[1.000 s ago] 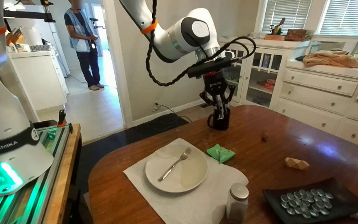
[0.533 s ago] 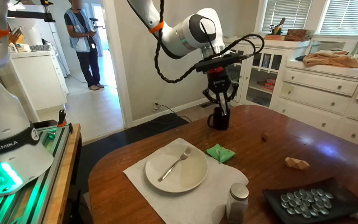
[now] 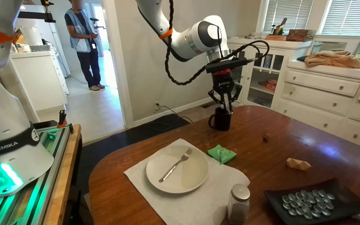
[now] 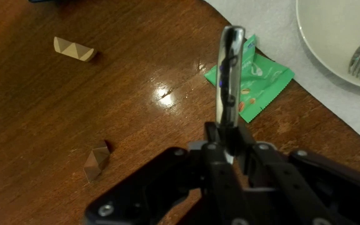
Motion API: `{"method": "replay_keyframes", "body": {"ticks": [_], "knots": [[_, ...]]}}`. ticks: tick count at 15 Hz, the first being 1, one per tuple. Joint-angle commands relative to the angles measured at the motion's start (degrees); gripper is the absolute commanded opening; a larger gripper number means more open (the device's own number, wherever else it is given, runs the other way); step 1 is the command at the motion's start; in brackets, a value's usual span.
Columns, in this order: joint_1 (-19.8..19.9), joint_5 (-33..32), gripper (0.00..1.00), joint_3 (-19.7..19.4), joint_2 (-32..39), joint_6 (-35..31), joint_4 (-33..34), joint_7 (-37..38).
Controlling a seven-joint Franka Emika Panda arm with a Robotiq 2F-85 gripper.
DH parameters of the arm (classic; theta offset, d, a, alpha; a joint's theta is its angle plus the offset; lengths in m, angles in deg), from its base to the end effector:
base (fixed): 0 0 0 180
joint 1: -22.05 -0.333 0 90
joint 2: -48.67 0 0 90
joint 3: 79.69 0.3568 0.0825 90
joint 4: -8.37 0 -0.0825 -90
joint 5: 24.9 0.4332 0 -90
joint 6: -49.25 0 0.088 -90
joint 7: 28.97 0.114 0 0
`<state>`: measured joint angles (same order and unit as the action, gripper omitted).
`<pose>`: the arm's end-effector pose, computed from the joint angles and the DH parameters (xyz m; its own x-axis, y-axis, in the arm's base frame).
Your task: Put the spice table on the table and the fork inside the cup
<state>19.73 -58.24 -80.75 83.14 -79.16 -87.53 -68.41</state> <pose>0.7415 -0.0012 0.2504 0.4745 0.8029 -0.3608 0.8782 -0.4036 0.2567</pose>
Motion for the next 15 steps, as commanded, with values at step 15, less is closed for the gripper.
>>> {"method": "replay_keyframes", "body": {"ticks": [15], "knots": [[-5.18, -8.37, 0.04, 0.15, 11.57, 17.06, 18.33, -10.72]]}}
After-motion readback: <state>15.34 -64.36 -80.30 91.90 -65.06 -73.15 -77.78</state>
